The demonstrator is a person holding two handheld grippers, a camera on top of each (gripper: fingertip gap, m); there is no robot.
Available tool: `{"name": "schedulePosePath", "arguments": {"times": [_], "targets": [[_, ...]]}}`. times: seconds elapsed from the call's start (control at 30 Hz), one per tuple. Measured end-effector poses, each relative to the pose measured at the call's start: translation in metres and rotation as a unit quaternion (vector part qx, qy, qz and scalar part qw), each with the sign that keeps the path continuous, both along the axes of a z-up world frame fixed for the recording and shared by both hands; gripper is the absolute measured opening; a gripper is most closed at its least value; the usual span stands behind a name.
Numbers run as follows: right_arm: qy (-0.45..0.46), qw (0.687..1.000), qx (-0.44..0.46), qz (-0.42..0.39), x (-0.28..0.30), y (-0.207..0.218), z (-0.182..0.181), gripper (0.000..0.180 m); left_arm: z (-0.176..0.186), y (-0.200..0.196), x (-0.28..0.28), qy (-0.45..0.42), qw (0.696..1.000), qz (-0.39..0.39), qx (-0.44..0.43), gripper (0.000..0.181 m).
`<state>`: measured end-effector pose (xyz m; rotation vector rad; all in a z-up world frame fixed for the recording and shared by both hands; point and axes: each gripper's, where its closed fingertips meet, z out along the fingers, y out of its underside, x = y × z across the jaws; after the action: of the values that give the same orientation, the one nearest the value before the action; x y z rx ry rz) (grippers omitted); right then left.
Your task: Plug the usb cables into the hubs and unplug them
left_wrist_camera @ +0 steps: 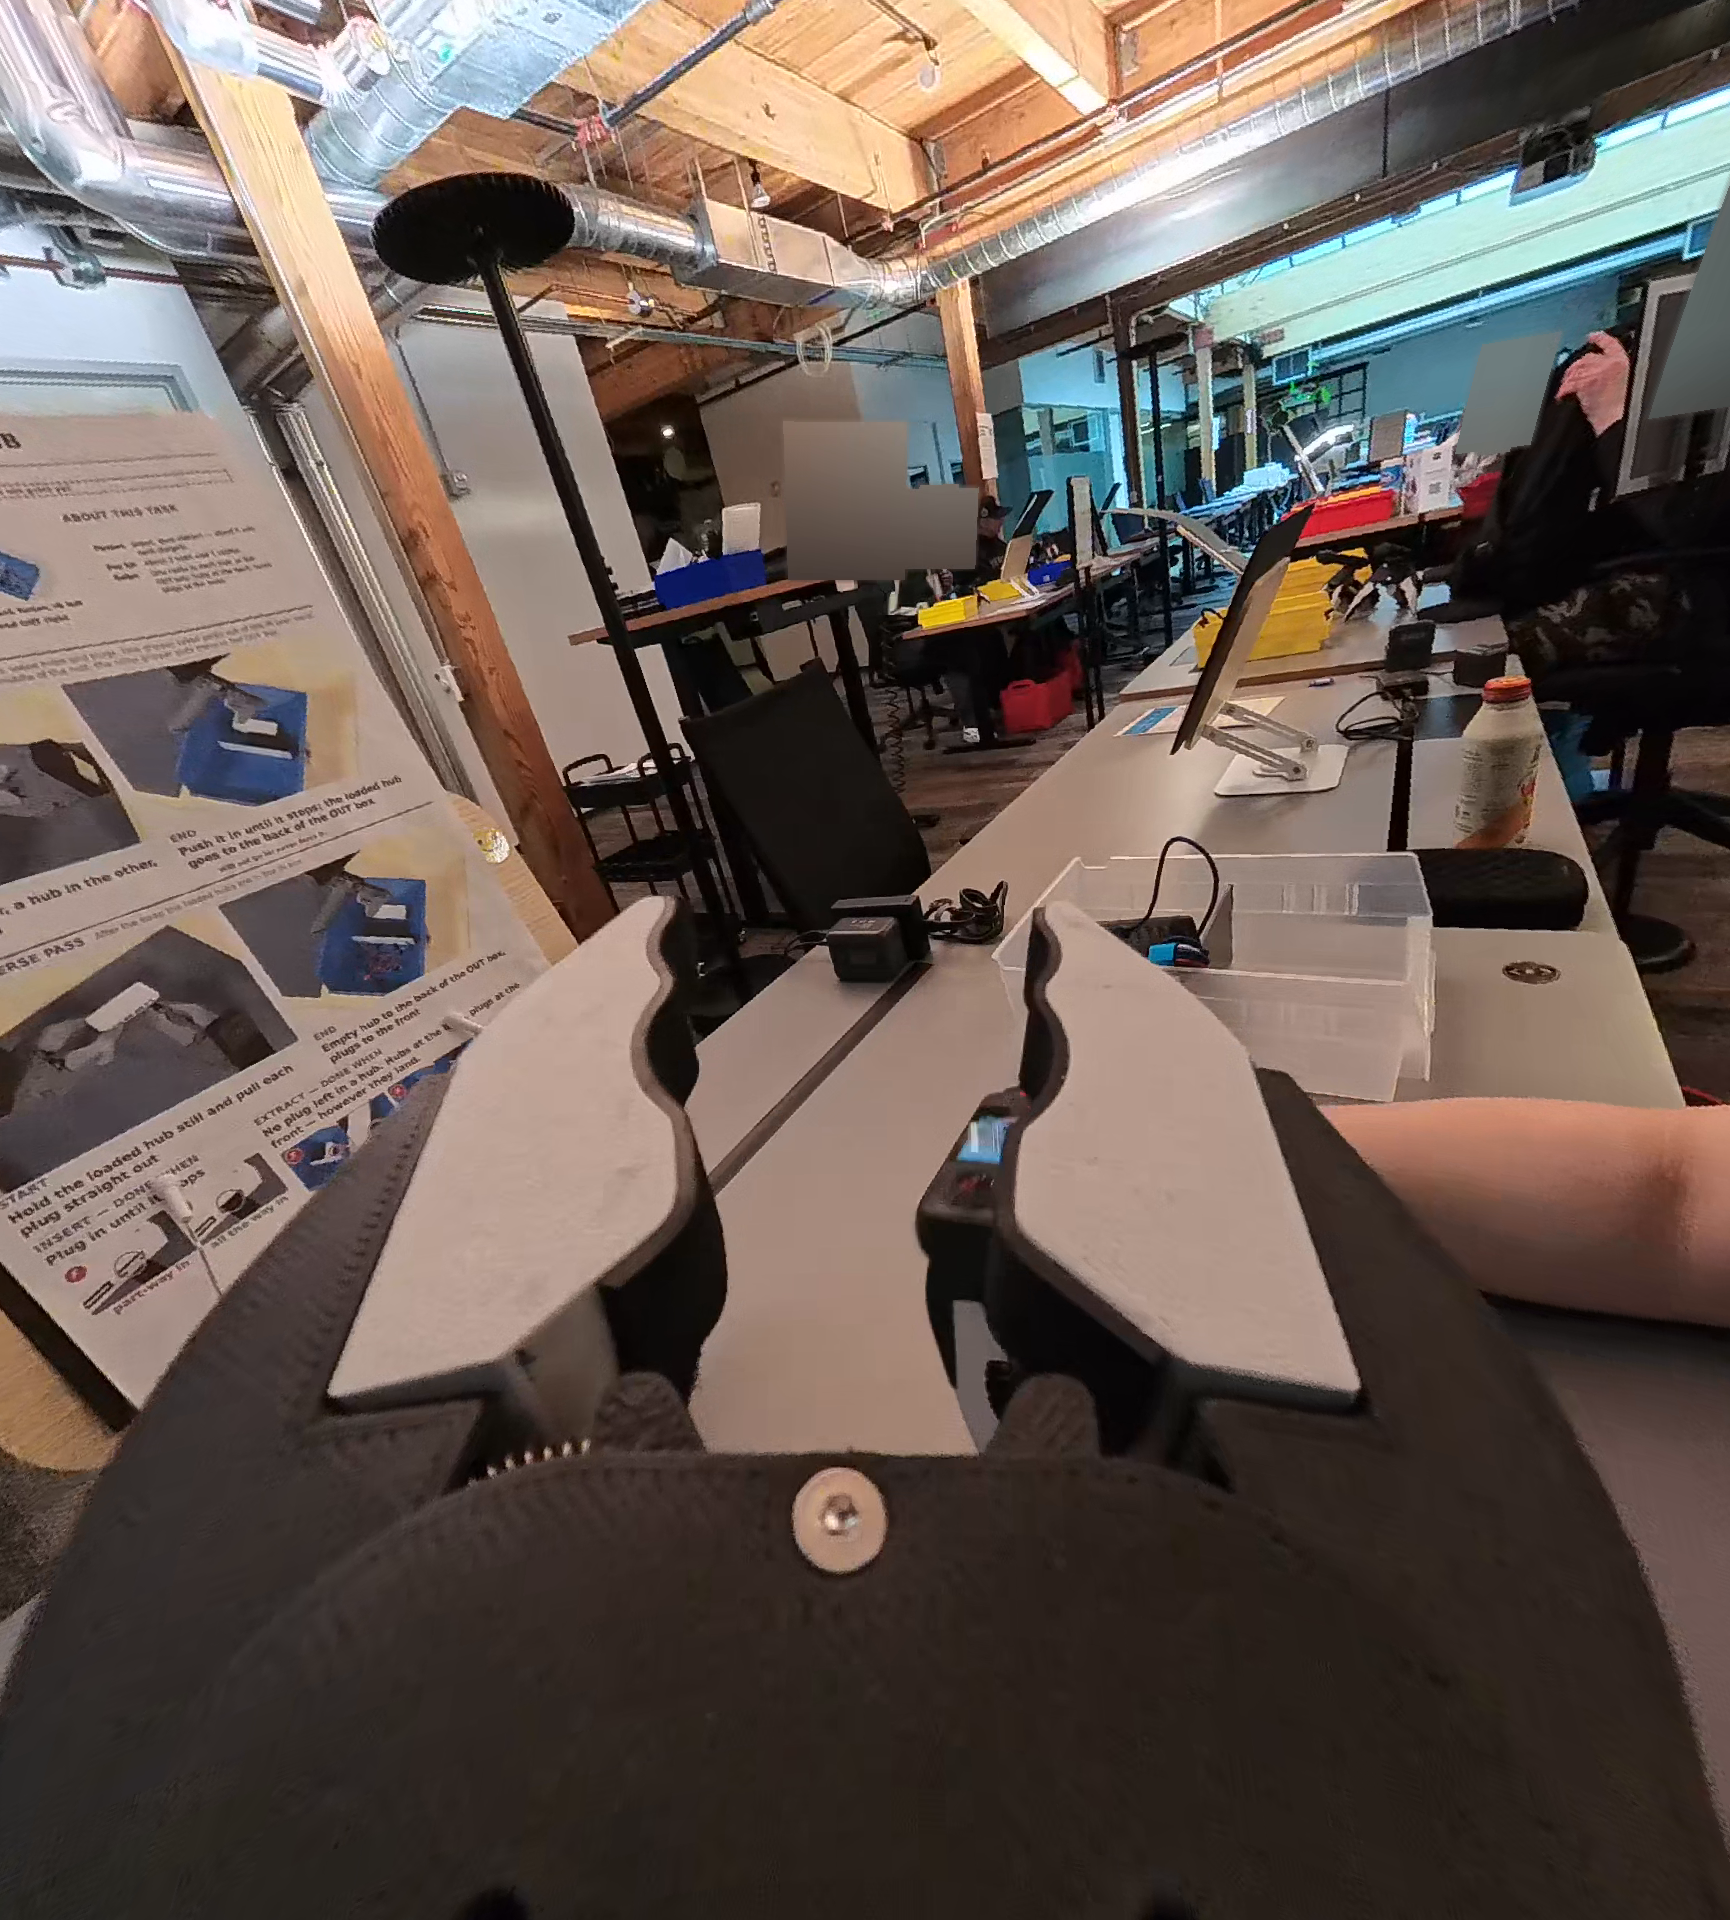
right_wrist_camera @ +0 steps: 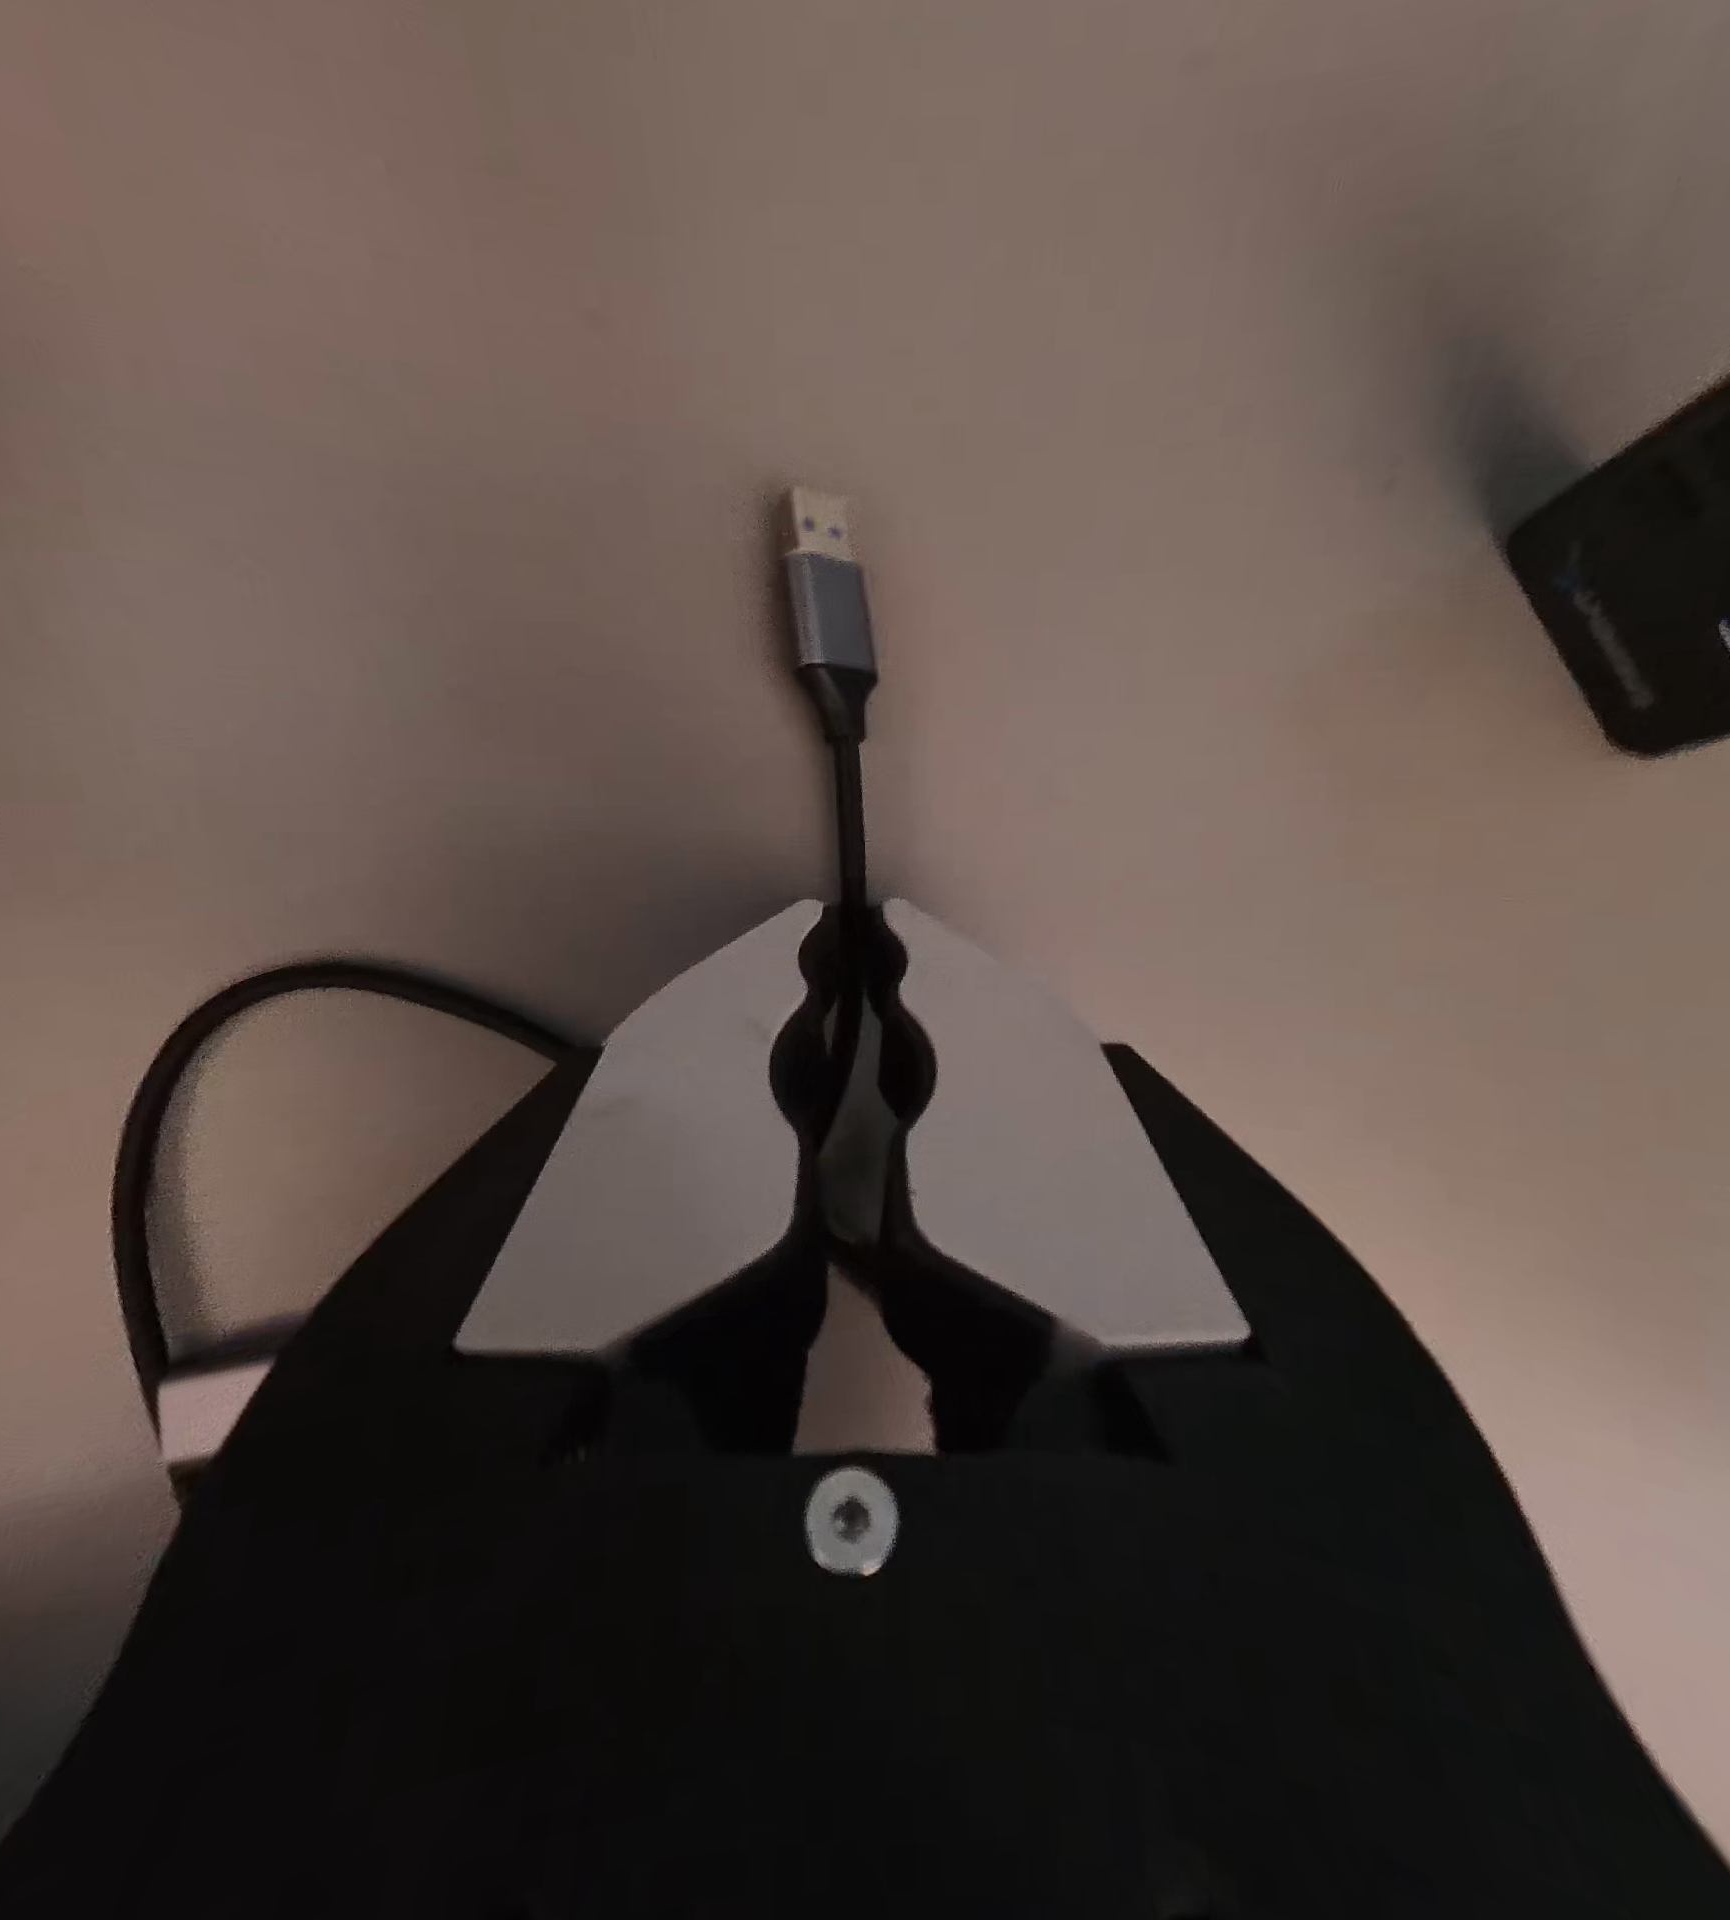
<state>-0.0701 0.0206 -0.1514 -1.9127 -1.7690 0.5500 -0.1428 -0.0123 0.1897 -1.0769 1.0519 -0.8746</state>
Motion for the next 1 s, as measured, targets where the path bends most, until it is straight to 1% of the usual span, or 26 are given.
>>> {"name": "schedulePosePath", "arguments": {"times": [0.03,0.13,0.23,0.27,0.33,0.4,0.57,0.7,0.8,0.87,0.93,1.0], "targets": [[0.036,0.999,0.000,0.017,-0.003,-0.004,0.008,0.004,0.001,0.000,-0.001,-0.001,1.000,0.001,0.001,0.059],[0.163,0.984,-0.038,0.051,-0.004,-0.019,0.053,0.004,0.007,-0.003,-0.006,-0.014,1.000,0.001,0.002,0.059],[0.292,0.949,-0.048,0.105,0.005,-0.041,0.112,0.004,0.012,-0.008,-0.010,-0.023,1.000,-0.002,0.007,0.058],[0.320,0.939,-0.044,0.117,0.009,-0.047,0.128,0.004,0.012,-0.010,-0.011,-0.022,1.000,-0.001,0.009,0.058],[0.350,0.928,-0.025,0.129,0.017,-0.054,0.149,0.004,0.012,-0.013,-0.012,-0.017,1.000,-0.001,0.013,0.058],[0.356,0.925,-0.009,0.129,0.022,-0.058,0.159,0.004,0.013,-0.015,-0.013,-0.015,1.000,0.000,0.018,0.059],[0.351,0.929,0.016,0.115,0.031,-0.057,0.168,0.004,0.017,-0.020,-0.017,-0.021,1.000,-0.007,0.019,0.058],[0.345,0.933,0.044,0.091,0.034,-0.054,0.176,0.004,0.012,-0.019,-0.017,-0.007,1.000,-0.009,0.011,0.059],[0.300,0.947,0.109,0.029,0.041,-0.039,0.185,0.004,0.010,-0.018,-0.016,0.001,1.000,-0.008,0.011,0.059],[0.268,0.951,0.155,-0.017,0.048,-0.032,0.196,0.004,0.005,-0.018,-0.013,0.015,1.000,-0.009,0.007,0.057],[0.250,0.945,0.202,-0.062,0.055,-0.026,0.213,0.004,-0.004,-0.016,-0.007,0.037,0.999,-0.013,0.000,0.055],[0.243,0.934,0.245,-0.088,0.058,-0.027,0.229,0.004,-0.016,-0.014,0.003,0.064,0.998,-0.020,-0.014,0.054]]}}
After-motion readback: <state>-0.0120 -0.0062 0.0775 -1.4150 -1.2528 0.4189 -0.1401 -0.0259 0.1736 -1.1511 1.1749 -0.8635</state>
